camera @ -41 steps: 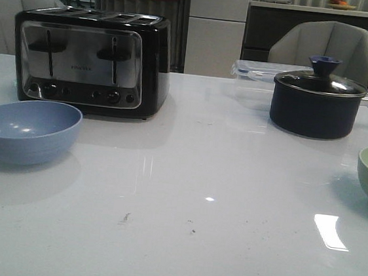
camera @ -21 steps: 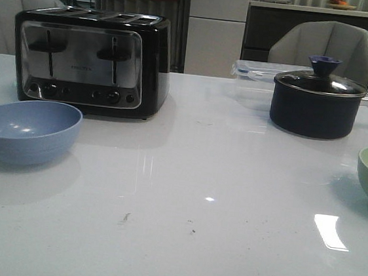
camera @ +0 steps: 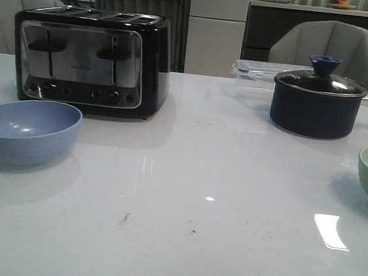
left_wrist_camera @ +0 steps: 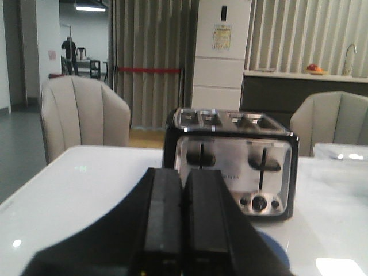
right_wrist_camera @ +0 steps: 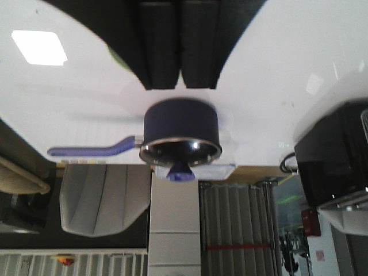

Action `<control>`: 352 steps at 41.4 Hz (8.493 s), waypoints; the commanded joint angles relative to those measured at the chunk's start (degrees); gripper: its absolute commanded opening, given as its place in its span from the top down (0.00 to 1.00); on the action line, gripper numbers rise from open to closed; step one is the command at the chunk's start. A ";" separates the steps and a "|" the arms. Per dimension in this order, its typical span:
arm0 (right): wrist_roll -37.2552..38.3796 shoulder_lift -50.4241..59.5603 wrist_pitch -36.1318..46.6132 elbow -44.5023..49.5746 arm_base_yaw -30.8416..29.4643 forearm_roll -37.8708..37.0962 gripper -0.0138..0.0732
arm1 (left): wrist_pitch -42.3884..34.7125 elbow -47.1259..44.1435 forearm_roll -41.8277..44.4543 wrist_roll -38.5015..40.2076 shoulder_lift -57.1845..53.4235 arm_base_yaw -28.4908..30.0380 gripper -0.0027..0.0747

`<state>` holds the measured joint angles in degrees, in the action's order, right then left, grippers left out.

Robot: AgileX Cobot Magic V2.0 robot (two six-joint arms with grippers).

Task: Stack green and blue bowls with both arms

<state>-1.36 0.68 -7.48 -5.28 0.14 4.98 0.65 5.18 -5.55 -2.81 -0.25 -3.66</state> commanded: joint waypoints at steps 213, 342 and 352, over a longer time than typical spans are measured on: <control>1.90 -111.06 -43.52 -79.71 24.19 3.92 0.52 | 33.34 30.78 4.38 0.12 29.93 0.16 0.31; -1.03 -31.37 -38.59 -29.64 24.12 -4.45 0.33 | 37.29 58.59 -3.25 0.12 87.99 0.16 0.31; -1.03 -31.37 -38.59 -29.64 24.12 -4.45 0.33 | 35.90 63.30 -3.25 0.12 97.06 0.16 0.31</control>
<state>-2.39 -30.65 -49.32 -33.26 24.36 1.06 39.17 65.62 -7.91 -2.81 97.14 -3.66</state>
